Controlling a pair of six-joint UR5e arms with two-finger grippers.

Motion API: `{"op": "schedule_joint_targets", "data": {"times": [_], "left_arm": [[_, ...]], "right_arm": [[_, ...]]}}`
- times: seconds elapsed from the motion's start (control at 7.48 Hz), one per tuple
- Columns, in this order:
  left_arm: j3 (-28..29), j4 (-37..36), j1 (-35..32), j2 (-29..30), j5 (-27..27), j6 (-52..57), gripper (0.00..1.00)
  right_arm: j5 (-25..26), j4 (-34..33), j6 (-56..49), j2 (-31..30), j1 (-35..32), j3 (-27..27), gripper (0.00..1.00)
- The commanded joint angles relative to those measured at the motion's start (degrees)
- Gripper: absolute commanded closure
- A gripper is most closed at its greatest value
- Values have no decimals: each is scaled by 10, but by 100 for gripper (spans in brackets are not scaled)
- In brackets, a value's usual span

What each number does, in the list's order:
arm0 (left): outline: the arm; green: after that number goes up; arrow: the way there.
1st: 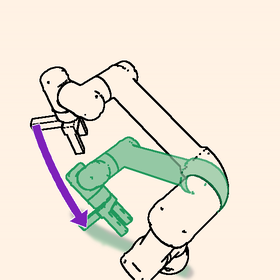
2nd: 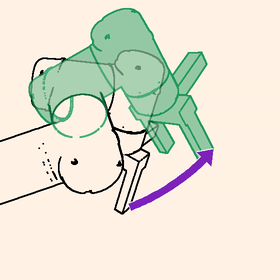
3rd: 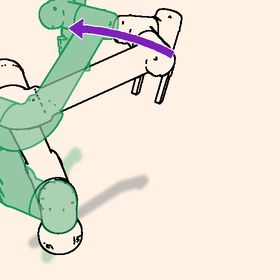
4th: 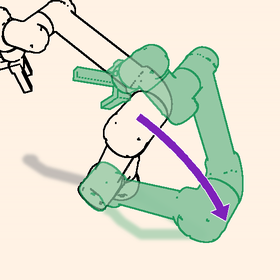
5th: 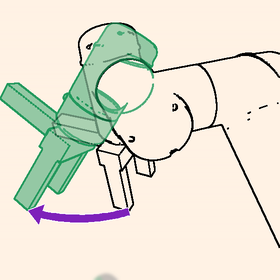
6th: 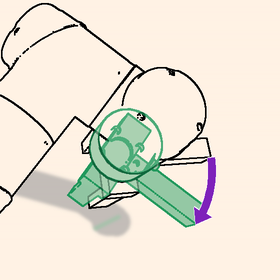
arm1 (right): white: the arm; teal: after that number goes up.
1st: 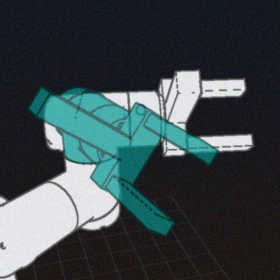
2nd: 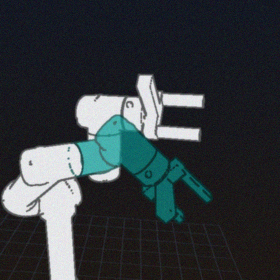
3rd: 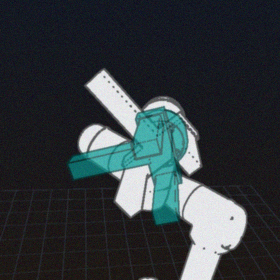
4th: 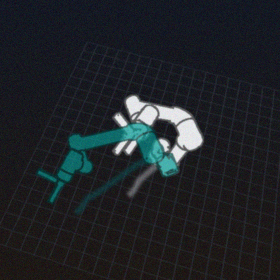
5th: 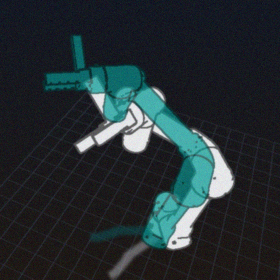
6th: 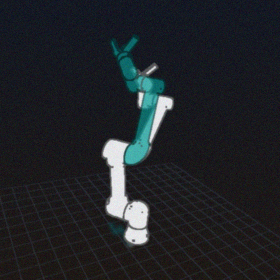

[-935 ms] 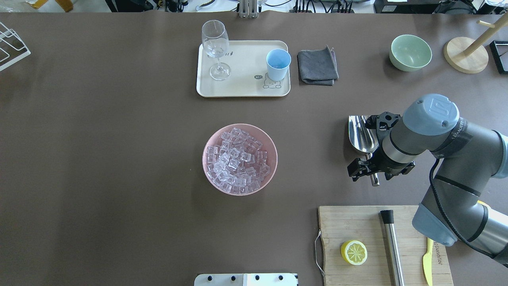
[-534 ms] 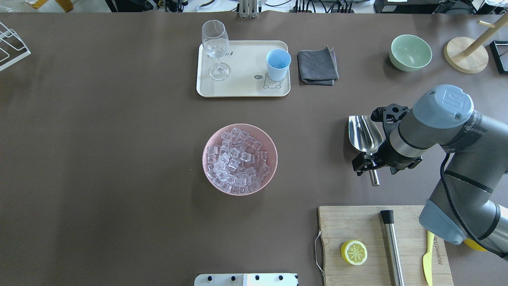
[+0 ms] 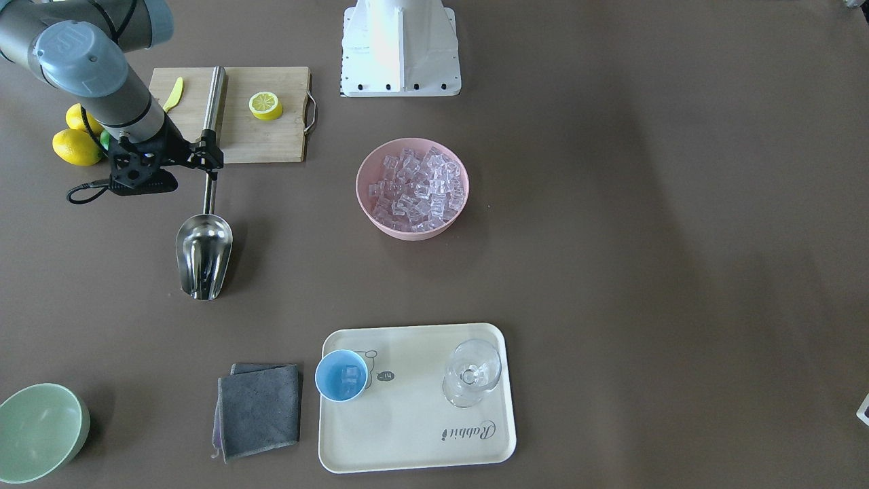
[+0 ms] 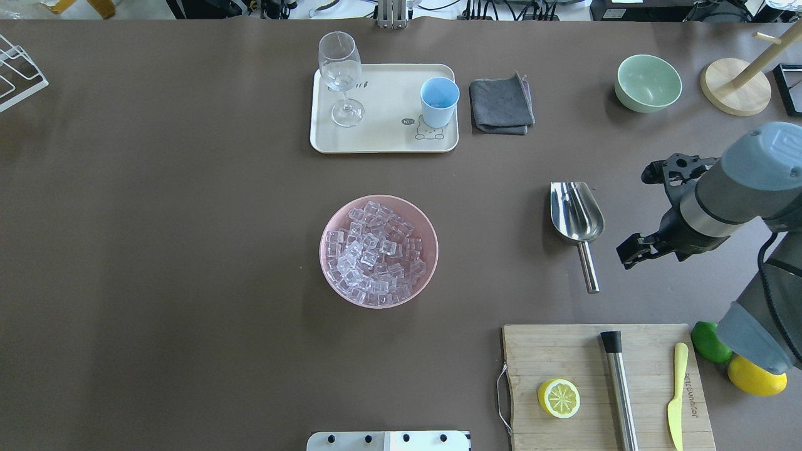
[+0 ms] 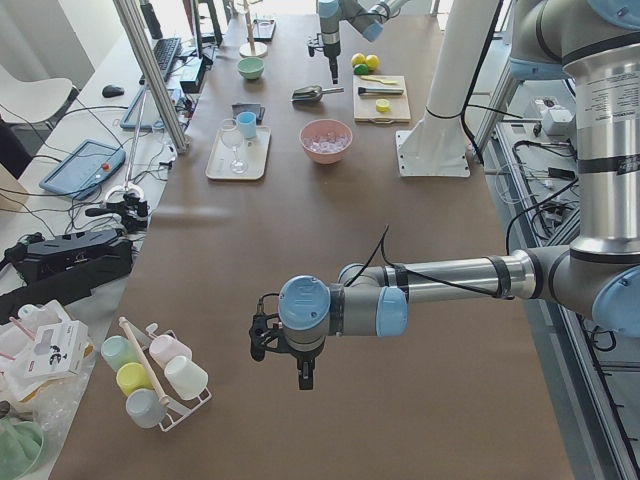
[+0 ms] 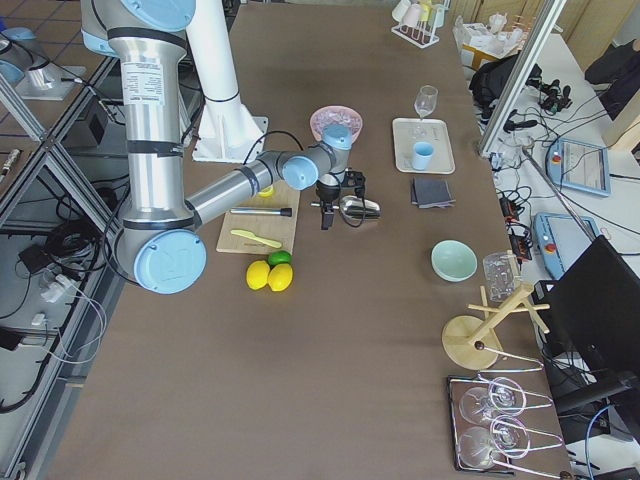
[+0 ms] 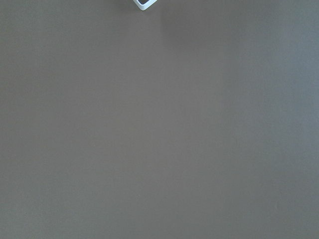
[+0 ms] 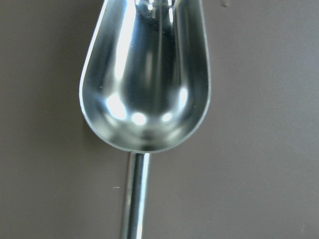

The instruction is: Put ice in cup with scoop

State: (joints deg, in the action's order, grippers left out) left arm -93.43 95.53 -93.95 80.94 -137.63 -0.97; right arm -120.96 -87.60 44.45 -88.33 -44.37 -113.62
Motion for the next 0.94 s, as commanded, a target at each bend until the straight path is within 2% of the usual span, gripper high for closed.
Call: {"op": "schedule_joint_targets", "data": {"times": [0.0, 0.4, 0.67, 0.8], "left_arm": [[2, 0, 1, 0, 0, 0, 1], [4, 1, 1, 2, 0, 0, 1], [4, 0, 1, 2, 0, 0, 1], [4, 0, 1, 2, 1, -1, 1]], "right_arm": [[-2, 2, -69, -67, -94, -5, 1], [-11, 0, -284, -133, -244, 1, 1], [-69, 0, -436, -155, -384, 41, 1], [-75, 0, -483, -155, -429, 70, 1]]}}
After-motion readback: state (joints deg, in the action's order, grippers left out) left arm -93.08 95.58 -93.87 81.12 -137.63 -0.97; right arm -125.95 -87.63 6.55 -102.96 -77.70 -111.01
